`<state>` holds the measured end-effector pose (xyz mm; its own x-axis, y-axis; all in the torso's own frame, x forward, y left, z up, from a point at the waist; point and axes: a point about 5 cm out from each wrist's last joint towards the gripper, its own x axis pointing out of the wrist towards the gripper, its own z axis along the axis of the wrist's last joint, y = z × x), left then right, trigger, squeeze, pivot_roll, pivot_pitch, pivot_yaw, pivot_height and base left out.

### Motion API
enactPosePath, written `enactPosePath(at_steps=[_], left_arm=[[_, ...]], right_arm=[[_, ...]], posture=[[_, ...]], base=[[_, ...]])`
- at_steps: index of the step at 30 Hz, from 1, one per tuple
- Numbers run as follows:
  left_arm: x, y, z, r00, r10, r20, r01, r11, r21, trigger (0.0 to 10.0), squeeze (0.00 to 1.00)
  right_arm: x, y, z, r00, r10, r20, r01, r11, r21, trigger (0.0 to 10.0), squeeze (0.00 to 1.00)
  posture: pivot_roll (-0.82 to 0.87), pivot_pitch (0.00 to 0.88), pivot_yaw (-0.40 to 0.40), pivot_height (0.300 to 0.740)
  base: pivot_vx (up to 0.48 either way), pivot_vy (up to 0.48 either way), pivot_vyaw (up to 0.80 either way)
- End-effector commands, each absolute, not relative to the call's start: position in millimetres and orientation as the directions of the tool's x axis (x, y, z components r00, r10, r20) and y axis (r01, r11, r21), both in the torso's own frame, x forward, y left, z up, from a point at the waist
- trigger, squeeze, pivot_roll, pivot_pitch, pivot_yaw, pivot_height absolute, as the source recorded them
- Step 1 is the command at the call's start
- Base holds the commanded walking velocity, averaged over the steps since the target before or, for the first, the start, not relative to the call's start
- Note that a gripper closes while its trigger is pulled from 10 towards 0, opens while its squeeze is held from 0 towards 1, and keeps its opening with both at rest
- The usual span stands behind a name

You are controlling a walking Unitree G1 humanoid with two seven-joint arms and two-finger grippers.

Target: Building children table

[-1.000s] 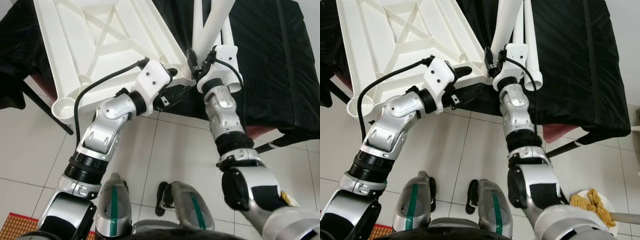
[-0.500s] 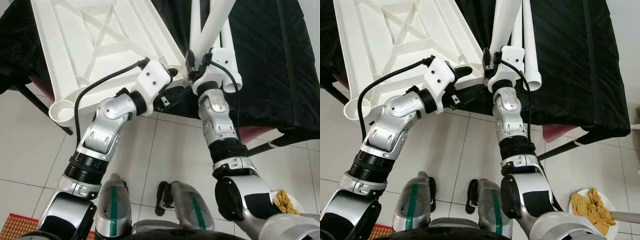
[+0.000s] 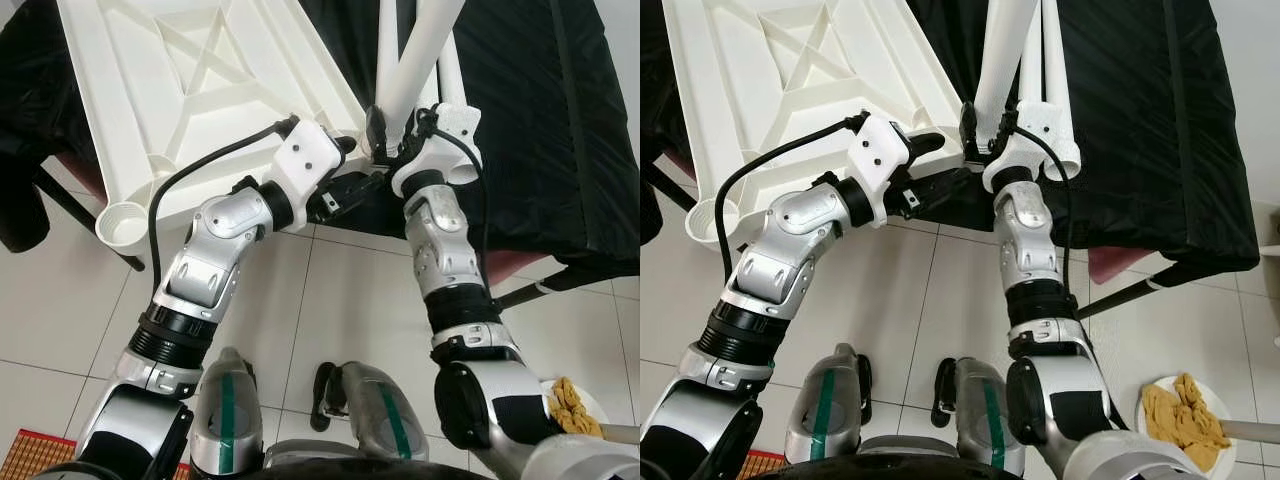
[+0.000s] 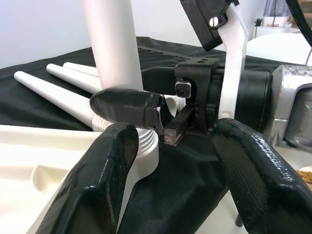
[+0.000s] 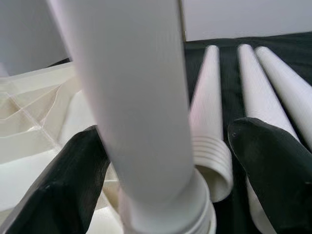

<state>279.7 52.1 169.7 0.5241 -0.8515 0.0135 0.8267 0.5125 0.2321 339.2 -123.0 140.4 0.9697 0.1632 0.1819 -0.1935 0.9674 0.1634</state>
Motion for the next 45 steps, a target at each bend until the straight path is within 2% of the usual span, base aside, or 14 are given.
enactPosePath(at_steps=[1, 3, 5, 7, 10, 14, 24, 33, 34, 35, 36, 45], left_arm=[[281, 49, 169, 0.535, -0.845, 0.01, 0.822, 0.522, 0.228, 10.0, 0.0], [281, 49, 169, 0.535, -0.845, 0.01, 0.822, 0.522, 0.228, 10.0, 0.0], [282, 49, 170, 0.533, -0.846, 0.01, 0.823, 0.521, 0.227, 10.0, 0.0], [282, 49, 170, 0.533, -0.846, 0.01, 0.823, 0.521, 0.227, 10.0, 0.0], [283, 50, 171, 0.531, -0.847, 0.01, 0.823, 0.518, 0.231, 10.0, 0.0], [283, 49, 171, 0.529, -0.849, 0.011, 0.824, 0.517, 0.232, 10.0, 0.0], [285, 50, 173, 0.527, -0.85, 0.011, 0.823, 0.514, 0.242, 10.0, 0.0], [284, 50, 173, 0.528, -0.849, 0.013, 0.821, 0.514, 0.246, 10.0, 0.0], [284, 50, 173, 0.528, -0.849, 0.013, 0.821, 0.514, 0.246, 10.0, 0.0], [284, 50, 173, 0.528, -0.849, 0.013, 0.821, 0.514, 0.246, 10.0, 0.0], [284, 50, 173, 0.528, -0.849, 0.013, 0.821, 0.514, 0.246, 10.0, 0.0], [282, 48, 172, 0.523, -0.852, 0.013, 0.825, 0.51, 0.244, 10.0, 0.0]], right_arm=[[343, -129, 141, 0.959, 0.226, 0.168, -0.253, 0.954, 0.158, 10.0, 0.0], [343, -129, 141, 0.959, 0.226, 0.168, -0.253, 0.954, 0.158, 10.0, 0.0], [348, -137, 142, 0.933, 0.324, 0.16, -0.341, 0.935, 0.098, 10.0, 0.0], [348, -137, 142, 0.933, 0.324, 0.16, -0.341, 0.935, 0.098, 10.0, 0.0], [355, -147, 143, 0.881, 0.456, 0.123, -0.463, 0.885, 0.037, 10.0, 0.0], [360, -150, 144, 0.853, 0.512, 0.102, -0.516, 0.856, 0.017, 10.0, 0.0], [373, -160, 152, 0.815, 0.575, 0.062, -0.578, 0.816, 0.031, 10.0, 0.0], [373, -161, 149, 0.779, 0.625, 0.039, -0.627, 0.779, 0.026, 10.0, 0.0], [372, -161, 147, 0.773, 0.634, 0.035, -0.635, 0.772, 0.033, 1.3, 0.0], [372, -161, 147, 0.773, 0.634, 0.035, -0.635, 0.772, 0.033, 1.3, 0.0], [371, -161, 145, 0.77, 0.637, 0.032, -0.638, 0.769, 0.038, 0.0, 0.0], [367, -163, 138, 0.75, 0.66, 0.029, -0.661, 0.749, 0.05, 0.0, 0.0]], posture=[[0.04, 0.027, -0.069, 0.74], [0.04, 0.027, -0.069, 0.74], [0.04, 0.025, -0.065, 0.74], [0.04, 0.025, -0.065, 0.74], [0.04, 0.019, -0.059, 0.74], [0.04, 0.012, -0.058, 0.74], [0.05, 0.004, -0.056, 0.74], [0.06, 0.0, -0.06, 0.74], [0.06, 0.0, -0.062, 0.74], [0.06, 0.0, -0.062, 0.74], [0.06, 0.0, -0.062, 0.74], [0.05, 0.0, -0.066, 0.74]], base=[[0.0, 0.0, 0.0], [0.0, 0.0, 0.0], [0.0, 0.0, 0.0], [0.0, 0.0, 0.0], [0.0, 0.0, 0.0], [0.0, 0.0, 0.0], [0.0, 0.0, 0.0], [0.0, 0.0, 0.0], [0.0, 0.0, 0.0], [0.0, 0.0, 0.0], [0.0, 0.0, 0.0], [0.0, 0.0, 0.0]])
